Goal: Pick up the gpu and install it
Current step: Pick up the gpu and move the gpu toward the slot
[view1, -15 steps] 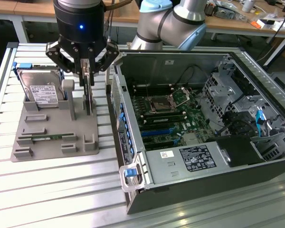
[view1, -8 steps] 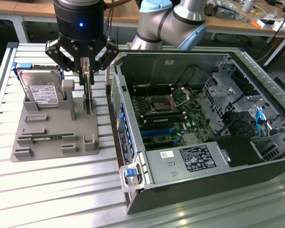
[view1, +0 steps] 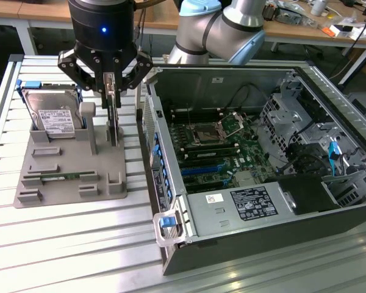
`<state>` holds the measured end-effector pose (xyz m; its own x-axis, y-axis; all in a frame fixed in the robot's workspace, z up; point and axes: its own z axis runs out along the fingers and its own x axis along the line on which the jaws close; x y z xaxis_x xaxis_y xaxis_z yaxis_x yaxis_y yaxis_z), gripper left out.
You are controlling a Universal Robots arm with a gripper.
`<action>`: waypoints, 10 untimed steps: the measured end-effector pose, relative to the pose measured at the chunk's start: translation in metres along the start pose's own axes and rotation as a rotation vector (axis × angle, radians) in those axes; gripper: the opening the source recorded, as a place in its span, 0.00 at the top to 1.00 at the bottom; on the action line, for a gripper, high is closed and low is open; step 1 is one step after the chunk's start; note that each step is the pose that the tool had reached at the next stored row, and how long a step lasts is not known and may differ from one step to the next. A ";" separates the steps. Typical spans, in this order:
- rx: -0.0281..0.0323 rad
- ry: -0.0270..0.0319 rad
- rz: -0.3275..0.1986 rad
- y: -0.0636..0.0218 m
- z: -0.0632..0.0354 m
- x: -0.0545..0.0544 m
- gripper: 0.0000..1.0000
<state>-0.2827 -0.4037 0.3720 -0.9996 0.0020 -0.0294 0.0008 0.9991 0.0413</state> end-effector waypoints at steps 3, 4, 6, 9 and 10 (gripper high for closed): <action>0.0000 0.0000 0.000 0.0000 -0.0007 0.000 0.73; 0.0000 0.0000 0.000 0.0000 -0.0009 0.000 0.73; 0.0000 0.0001 0.000 0.0000 -0.0013 0.000 0.73; 0.0000 0.0000 0.000 0.0001 -0.0028 0.000 0.73; 0.0000 0.0000 0.000 0.0001 -0.0033 0.000 0.73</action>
<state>-0.2827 -0.4037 0.3753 -0.9996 0.0021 -0.0294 0.0009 0.9991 0.0413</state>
